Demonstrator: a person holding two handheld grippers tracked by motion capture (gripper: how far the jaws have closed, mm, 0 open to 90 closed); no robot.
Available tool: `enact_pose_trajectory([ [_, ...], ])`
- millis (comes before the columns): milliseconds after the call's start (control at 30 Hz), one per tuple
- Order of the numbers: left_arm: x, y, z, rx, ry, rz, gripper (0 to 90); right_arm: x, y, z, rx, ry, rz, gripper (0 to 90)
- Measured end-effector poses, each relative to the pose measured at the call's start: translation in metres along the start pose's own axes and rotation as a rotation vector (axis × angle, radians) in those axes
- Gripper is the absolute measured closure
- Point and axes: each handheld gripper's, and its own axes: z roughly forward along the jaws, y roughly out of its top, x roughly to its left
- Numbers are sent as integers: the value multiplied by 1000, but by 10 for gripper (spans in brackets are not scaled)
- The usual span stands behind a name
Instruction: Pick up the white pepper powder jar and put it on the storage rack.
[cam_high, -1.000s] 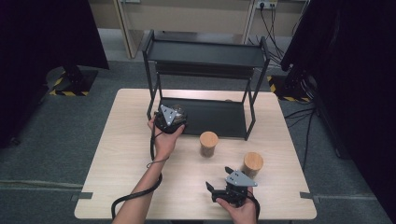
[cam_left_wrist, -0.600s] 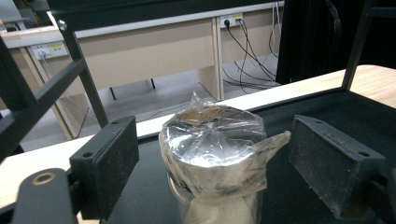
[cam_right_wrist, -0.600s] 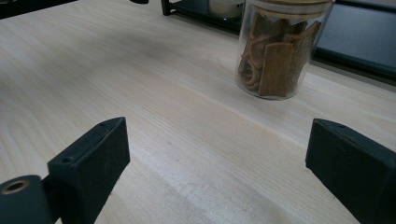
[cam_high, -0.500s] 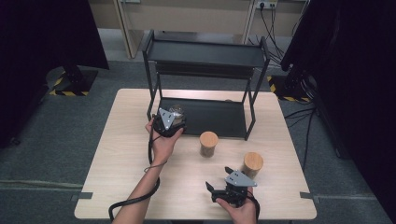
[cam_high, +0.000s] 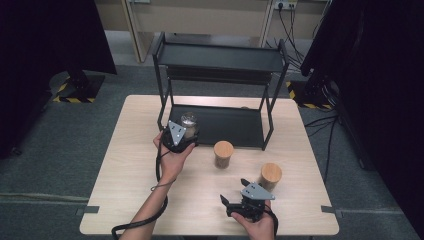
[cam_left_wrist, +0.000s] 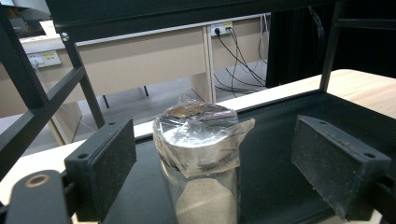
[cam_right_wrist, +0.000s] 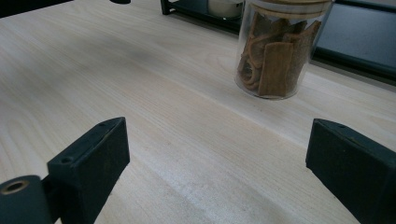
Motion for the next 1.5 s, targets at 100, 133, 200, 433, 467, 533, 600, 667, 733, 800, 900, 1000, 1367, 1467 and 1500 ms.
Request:
enact_pose_trajectory([
  [100,-1,0,-4,-4,-11,4,133,0,0,0,-1,1,0,65],
  [133,-2,-1,-6,-7,-15,4,132,0,0,0,-1,1,0,65],
  [200,-3,-1,-9,-8,-24,9,131,0,0,0,-1,0,-1,65],
  [433,-8,-1,-21,-26,-47,20,131,0,0,0,-1,-1,2,64],
  [467,-8,0,-23,-26,-50,25,131,0,0,0,-1,-1,3,64],
  [533,-9,-1,-25,-30,-52,29,131,0,0,0,-1,-1,4,64],
  [600,-10,-1,-28,-28,-55,29,131,0,0,0,-1,-1,3,64],
  [667,-10,-2,-30,-21,-48,20,132,0,0,0,-1,0,2,64],
  [733,-11,-3,-34,-24,-50,8,132,0,0,0,-1,0,2,64],
  [800,-12,-4,-37,-26,-57,13,132,0,0,0,-1,0,2,64],
  [900,-14,-6,-41,-31,-65,10,131,0,0,0,-1,0,3,64],
  [1000,-15,-7,-46,-33,-75,13,131,0,0,0,-1,-1,3,64],
  [1367,-21,-9,-66,-51,-111,35,131,0,0,0,-2,-1,5,64],
  [1467,-22,-10,-71,-51,-125,33,131,-1,0,0,-5,-1,9,64],
  [1500,-22,-10,-73,-49,-130,29,131,-1,0,0,-4,-1,9,64],
])
